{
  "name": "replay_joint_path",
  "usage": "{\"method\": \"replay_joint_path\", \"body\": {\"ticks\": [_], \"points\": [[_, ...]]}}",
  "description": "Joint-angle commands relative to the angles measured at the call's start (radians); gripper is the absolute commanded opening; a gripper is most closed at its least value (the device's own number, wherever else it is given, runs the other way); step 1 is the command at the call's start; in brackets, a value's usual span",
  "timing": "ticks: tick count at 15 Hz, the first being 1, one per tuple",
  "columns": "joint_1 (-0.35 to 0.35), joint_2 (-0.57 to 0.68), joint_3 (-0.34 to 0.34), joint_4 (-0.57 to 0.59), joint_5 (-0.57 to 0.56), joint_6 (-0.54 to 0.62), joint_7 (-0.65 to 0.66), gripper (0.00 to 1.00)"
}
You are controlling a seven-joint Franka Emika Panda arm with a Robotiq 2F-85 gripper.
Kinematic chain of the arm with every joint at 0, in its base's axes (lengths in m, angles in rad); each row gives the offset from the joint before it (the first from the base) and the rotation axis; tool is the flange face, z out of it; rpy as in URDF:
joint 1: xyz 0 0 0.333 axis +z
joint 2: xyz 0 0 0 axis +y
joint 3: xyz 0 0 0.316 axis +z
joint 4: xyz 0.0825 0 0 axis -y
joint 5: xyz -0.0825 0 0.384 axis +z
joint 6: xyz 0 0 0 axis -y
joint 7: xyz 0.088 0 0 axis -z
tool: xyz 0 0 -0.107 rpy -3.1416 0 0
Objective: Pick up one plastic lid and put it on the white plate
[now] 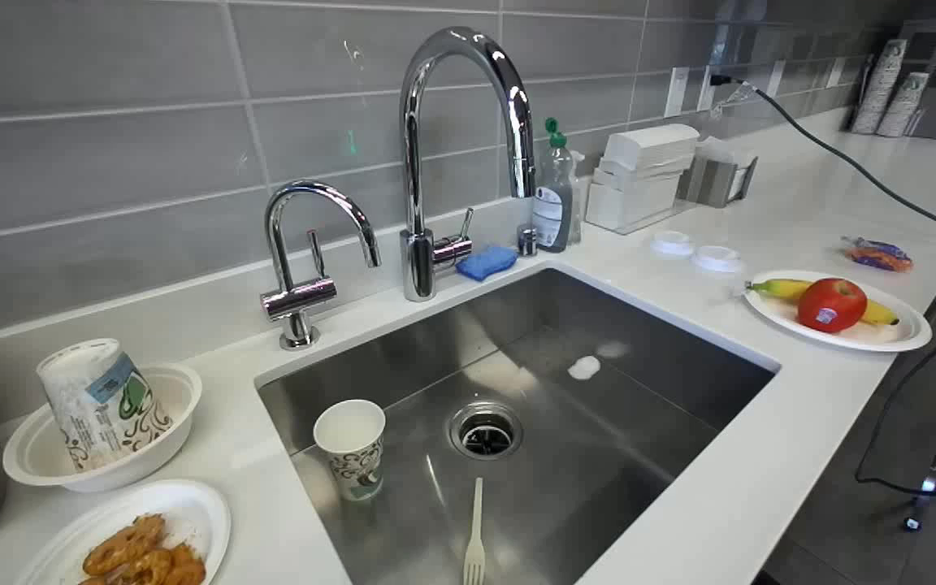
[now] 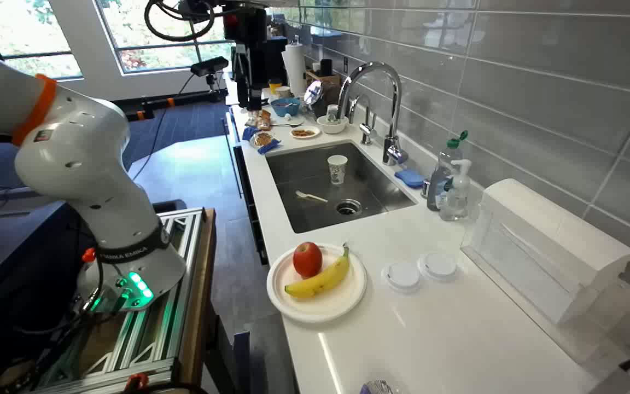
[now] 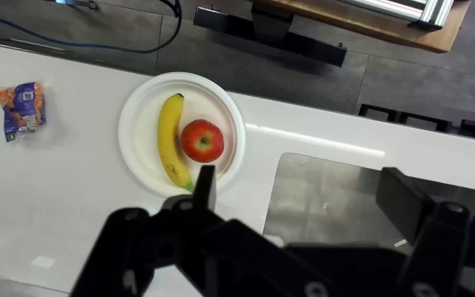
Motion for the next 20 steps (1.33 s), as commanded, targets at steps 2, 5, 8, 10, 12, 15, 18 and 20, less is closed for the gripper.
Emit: {"method": "replay_joint_path", "body": {"ticks": [2,5,8,10,12,15,18,20], "points": [[0.009,0.002,-0.007,0.002,-0.004,-0.002,0.005,1.0],[0.009,0.002,-0.007,0.002,-0.004,-0.002,0.005,1.0],[0.007,0.021,0.0,0.004,-0.003,0.02,0.018,1.0],[0.014,0.081,-0.008,0.013,0.015,0.085,0.004,1.0],[0.013,0.141,-0.033,0.017,0.029,0.176,-0.024,1.0],[-0.003,0.24,-0.095,0.026,0.032,0.316,-0.091,1.0],[-0.024,0.356,-0.182,0.053,0.042,0.421,-0.196,1.0],[-0.05,0.443,-0.22,0.08,0.035,0.491,-0.233,1.0]]}}
